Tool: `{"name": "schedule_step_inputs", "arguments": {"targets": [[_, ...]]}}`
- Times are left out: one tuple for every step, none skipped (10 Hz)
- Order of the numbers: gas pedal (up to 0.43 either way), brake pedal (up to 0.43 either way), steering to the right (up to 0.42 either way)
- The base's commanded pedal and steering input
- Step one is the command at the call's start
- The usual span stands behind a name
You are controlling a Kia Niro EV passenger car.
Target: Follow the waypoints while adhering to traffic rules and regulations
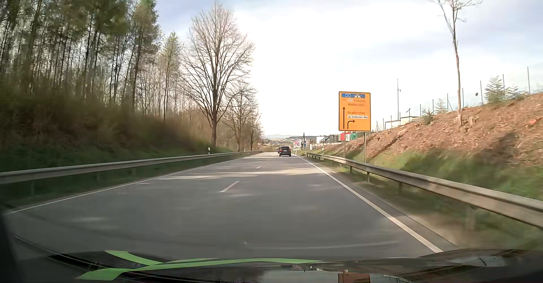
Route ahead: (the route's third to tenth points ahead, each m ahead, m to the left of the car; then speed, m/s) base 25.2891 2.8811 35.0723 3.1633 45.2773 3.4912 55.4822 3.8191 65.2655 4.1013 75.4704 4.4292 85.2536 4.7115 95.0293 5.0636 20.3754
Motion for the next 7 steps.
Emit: {"name": "schedule_step_inputs", "arguments": {"targets": [[0.098, 0.000, -0.005], [0.098, 0.000, -0.004], [0.110, 0.000, -0.004], [0.110, 0.000, -0.005], [0.110, 0.000, -0.005], [0.110, 0.000, -0.005], [0.098, 0.000, -0.004]]}}
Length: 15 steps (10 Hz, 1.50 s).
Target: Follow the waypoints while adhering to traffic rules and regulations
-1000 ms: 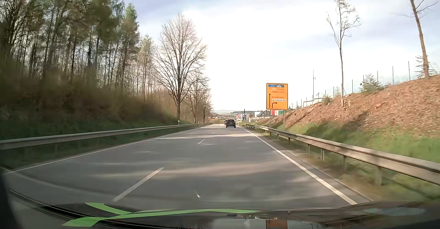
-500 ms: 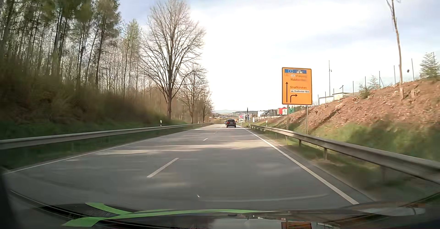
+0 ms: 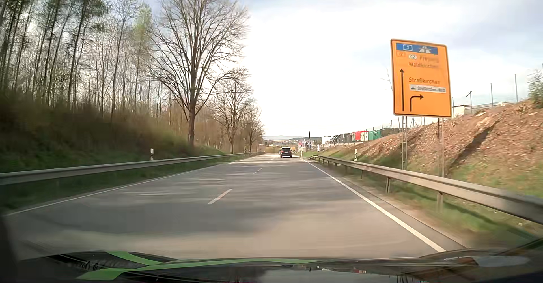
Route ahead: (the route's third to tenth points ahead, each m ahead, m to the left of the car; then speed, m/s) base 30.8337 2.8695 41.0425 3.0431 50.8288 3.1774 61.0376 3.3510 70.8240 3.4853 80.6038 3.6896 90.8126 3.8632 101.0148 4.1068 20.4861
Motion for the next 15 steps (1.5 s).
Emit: {"name": "schedule_step_inputs", "arguments": {"targets": [[0.087, 0.000, -0.004], [0.079, 0.000, -0.004], [0.079, 0.000, -0.004], [0.079, 0.000, -0.004], [0.039, 0.000, -0.004], [0.008, 0.000, -0.004], [0.008, 0.000, -0.004], [0.008, 0.000, -0.003], [0.008, 0.000, -0.002], [0.008, 0.000, -0.001], [0.008, 0.000, -0.001], [0.008, 0.000, -0.001], [0.008, 0.000, -0.001], [0.008, 0.000, -0.001], [0.008, 0.000, 0.000]]}}
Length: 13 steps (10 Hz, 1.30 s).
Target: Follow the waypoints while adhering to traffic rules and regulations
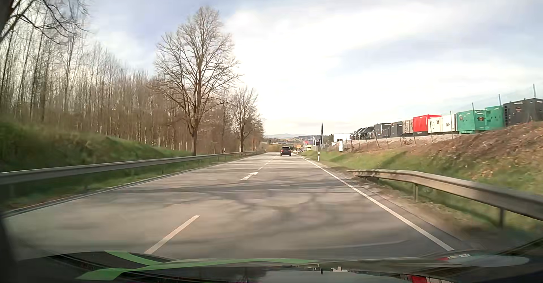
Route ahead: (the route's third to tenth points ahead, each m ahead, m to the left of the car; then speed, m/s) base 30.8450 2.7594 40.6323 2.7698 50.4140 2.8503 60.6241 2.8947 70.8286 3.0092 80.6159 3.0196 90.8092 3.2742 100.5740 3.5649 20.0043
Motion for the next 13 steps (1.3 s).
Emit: {"name": "schedule_step_inputs", "arguments": {"targets": [[0.008, 0.000, -0.001], [0.008, 0.000, 0.000], [0.008, 0.000, -0.001], [0.000, 0.000, 0.000], [0.000, 0.000, 0.000], [0.000, 0.000, 0.000], [0.000, 0.000, 0.000], [0.000, 0.000, 0.000], [0.047, 0.000, -0.001], [0.067, 0.000, -0.001], [0.079, 0.000, -0.001], [0.079, 0.000, -0.001], [0.079, 0.000, -0.001]]}}
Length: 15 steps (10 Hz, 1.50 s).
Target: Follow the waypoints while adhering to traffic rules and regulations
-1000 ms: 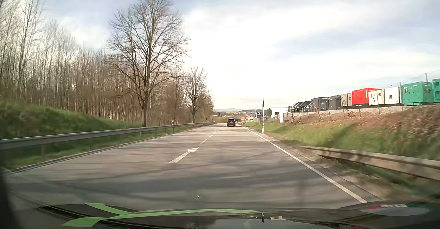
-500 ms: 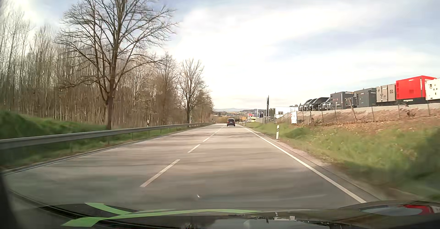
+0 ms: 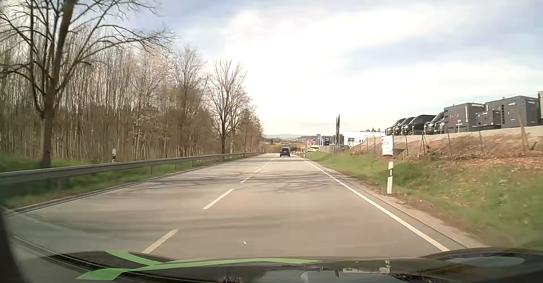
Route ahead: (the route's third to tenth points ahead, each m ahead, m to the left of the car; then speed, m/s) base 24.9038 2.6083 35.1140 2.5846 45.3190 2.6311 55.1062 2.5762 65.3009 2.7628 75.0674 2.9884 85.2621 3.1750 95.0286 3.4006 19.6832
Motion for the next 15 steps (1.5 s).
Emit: {"name": "schedule_step_inputs", "arguments": {"targets": [[0.087, 0.000, -0.001], [0.098, 0.000, -0.001], [0.110, 0.000, -0.001], [0.118, 0.000, -0.001], [0.138, 0.000, -0.001], [0.150, 0.000, -0.001], [0.169, 0.000, -0.001], [0.169, 0.000, -0.001], [0.169, 0.000, -0.001], [0.177, 0.000, -0.002], [0.177, 0.000, -0.003], [0.189, 0.000, -0.003], [0.189, 0.000, -0.004], [0.169, 0.000, -0.004], [0.169, 0.000, -0.005]]}}
